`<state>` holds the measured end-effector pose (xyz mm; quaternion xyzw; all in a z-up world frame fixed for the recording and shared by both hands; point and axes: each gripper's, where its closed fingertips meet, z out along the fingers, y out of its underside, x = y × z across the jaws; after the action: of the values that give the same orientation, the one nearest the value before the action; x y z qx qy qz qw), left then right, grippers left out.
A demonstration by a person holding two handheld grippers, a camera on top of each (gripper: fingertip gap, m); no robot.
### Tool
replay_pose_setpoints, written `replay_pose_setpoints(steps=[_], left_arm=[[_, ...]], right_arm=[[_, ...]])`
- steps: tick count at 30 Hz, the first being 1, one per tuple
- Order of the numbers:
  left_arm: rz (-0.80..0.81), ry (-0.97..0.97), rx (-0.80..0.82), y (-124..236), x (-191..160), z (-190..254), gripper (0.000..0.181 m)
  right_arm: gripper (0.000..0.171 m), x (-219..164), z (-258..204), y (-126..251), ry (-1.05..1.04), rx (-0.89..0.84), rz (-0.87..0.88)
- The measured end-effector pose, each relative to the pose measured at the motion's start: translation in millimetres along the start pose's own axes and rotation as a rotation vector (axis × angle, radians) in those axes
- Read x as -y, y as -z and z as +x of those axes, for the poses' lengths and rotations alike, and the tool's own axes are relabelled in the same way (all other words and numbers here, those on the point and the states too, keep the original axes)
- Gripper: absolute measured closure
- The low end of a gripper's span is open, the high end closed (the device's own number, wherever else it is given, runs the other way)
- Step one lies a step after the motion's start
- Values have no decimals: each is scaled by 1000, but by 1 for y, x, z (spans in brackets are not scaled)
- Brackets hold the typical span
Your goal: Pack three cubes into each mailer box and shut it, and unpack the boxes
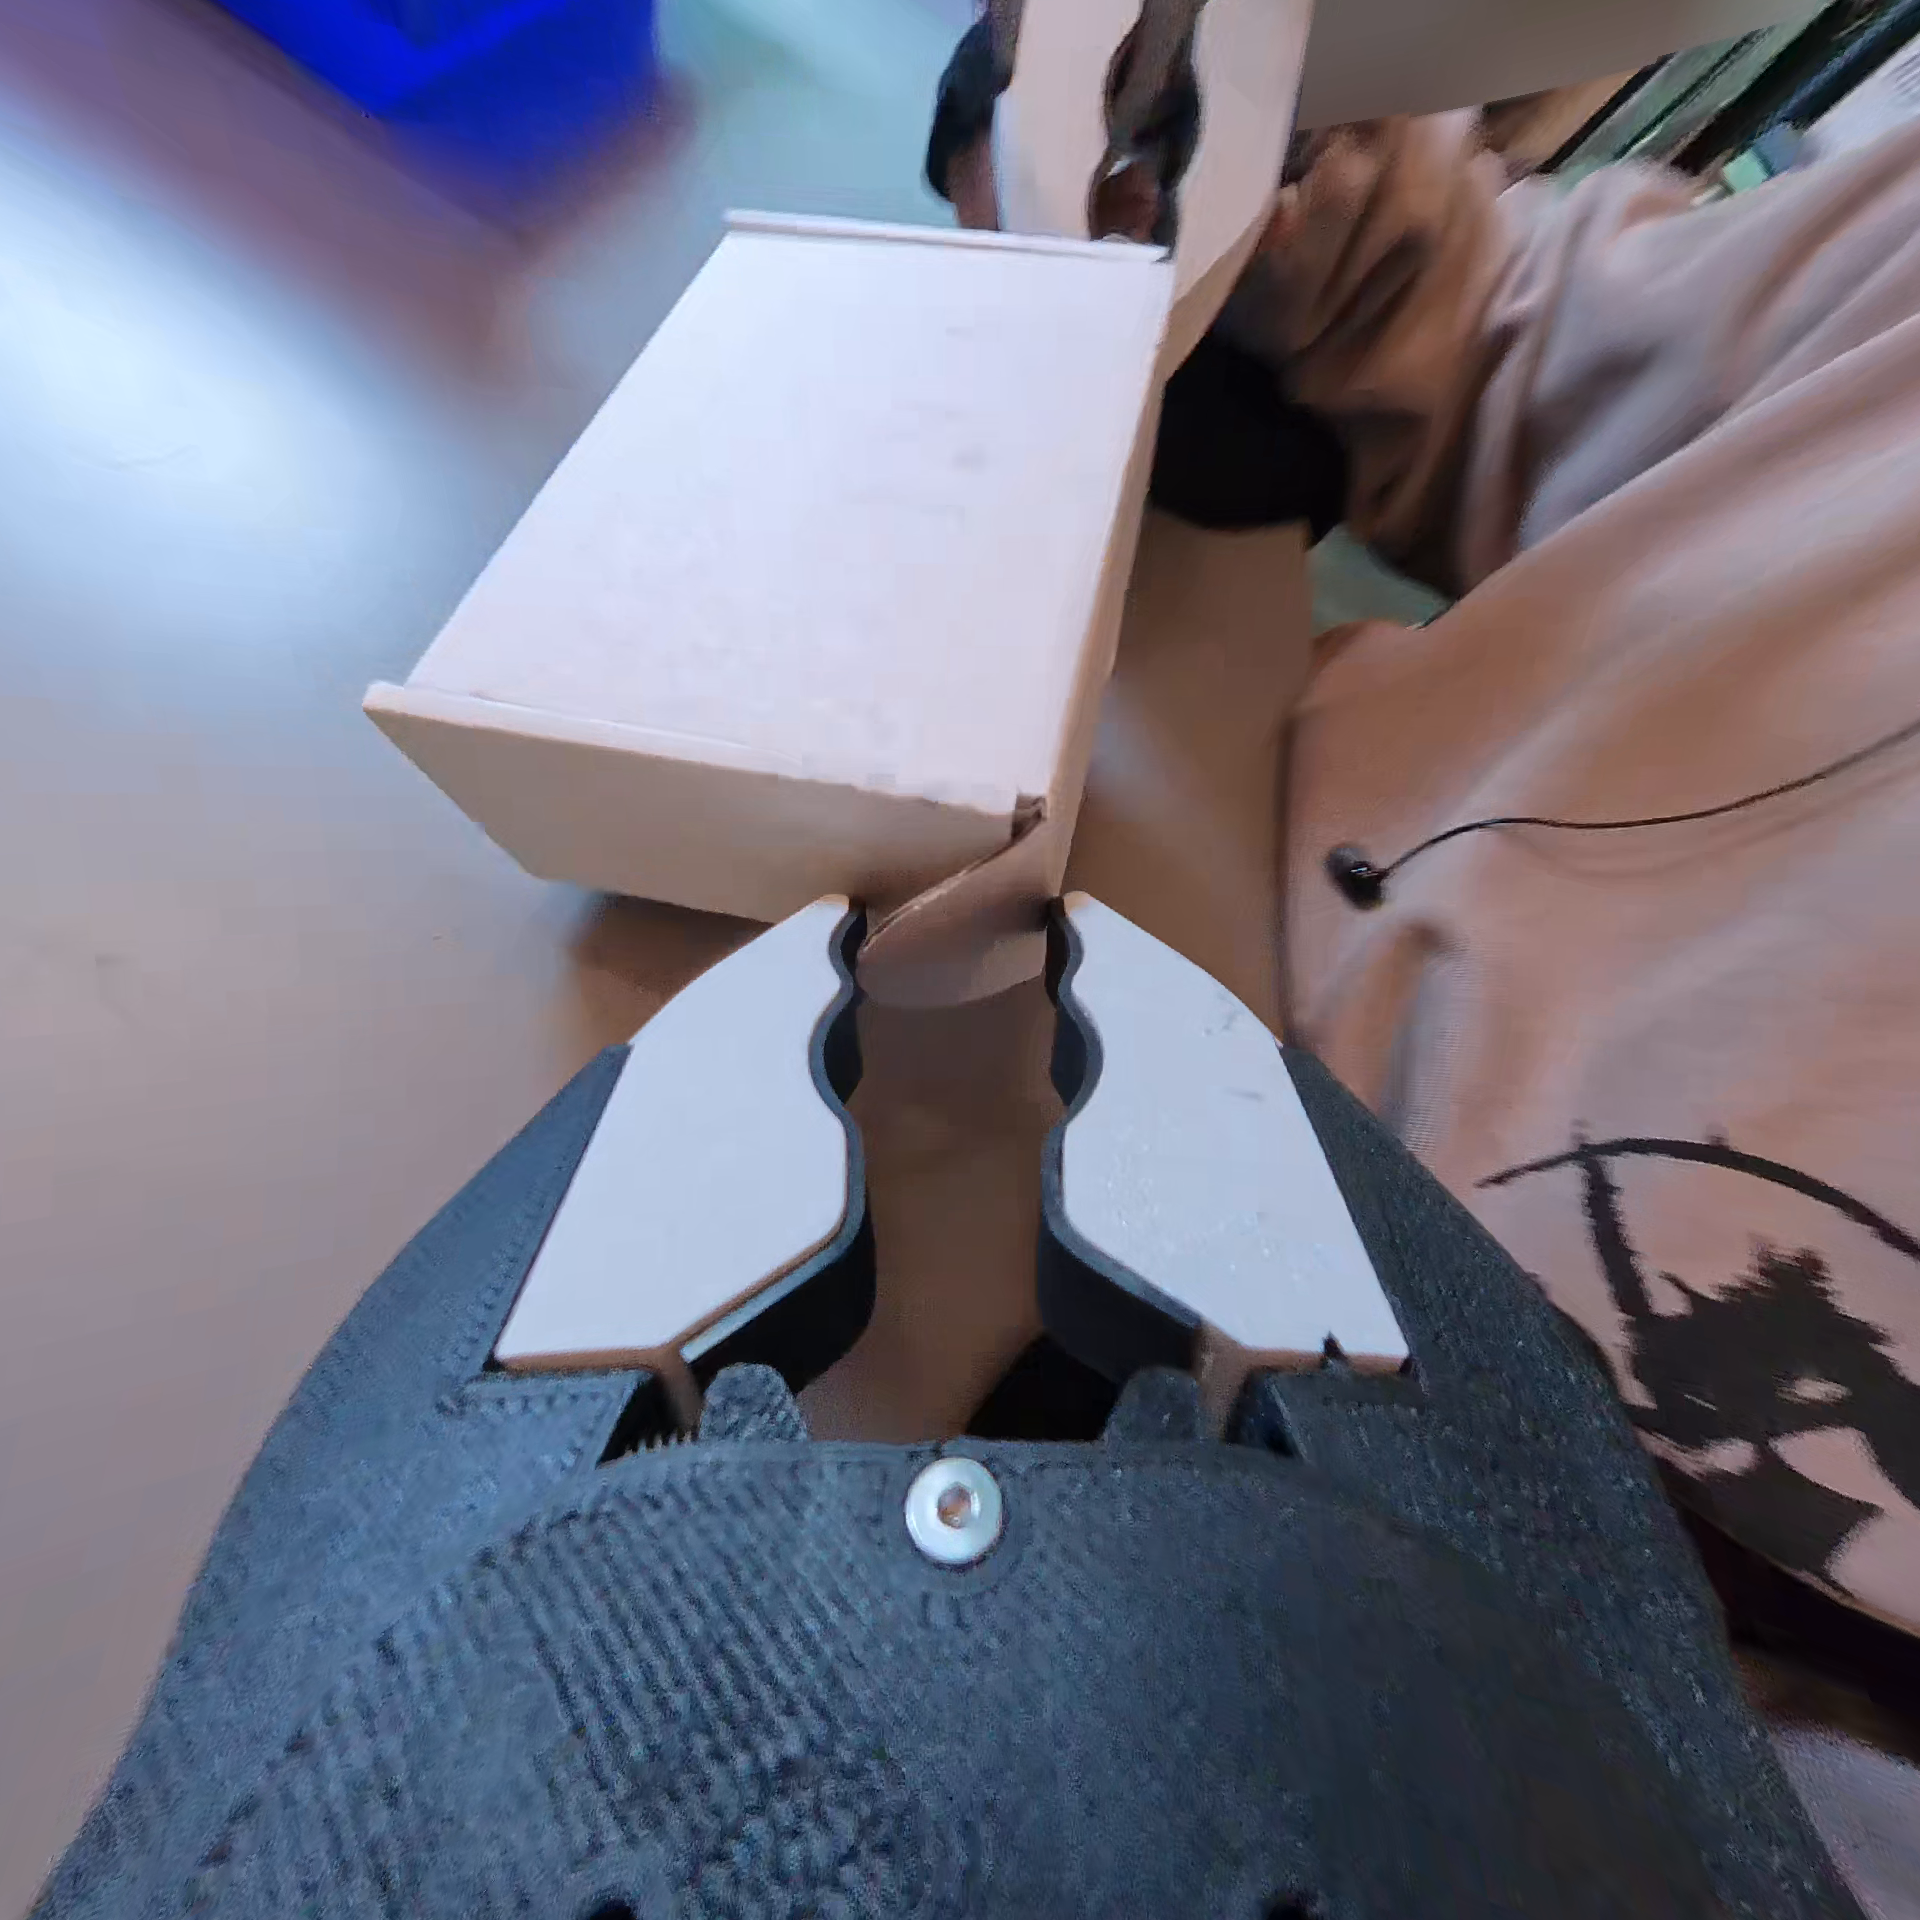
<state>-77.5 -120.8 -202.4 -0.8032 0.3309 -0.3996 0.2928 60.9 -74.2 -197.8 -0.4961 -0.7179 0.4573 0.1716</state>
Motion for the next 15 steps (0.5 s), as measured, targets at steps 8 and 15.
replay_pose_setpoints(steps=[8,15], left_arm=[[114,-60,-55,22,9,13,138],[40,-469,350,9,9,-15,91]], right_arm=[[170,43,-19,16,-345,315,292],[170,45,-3,16,-605,435,412]])
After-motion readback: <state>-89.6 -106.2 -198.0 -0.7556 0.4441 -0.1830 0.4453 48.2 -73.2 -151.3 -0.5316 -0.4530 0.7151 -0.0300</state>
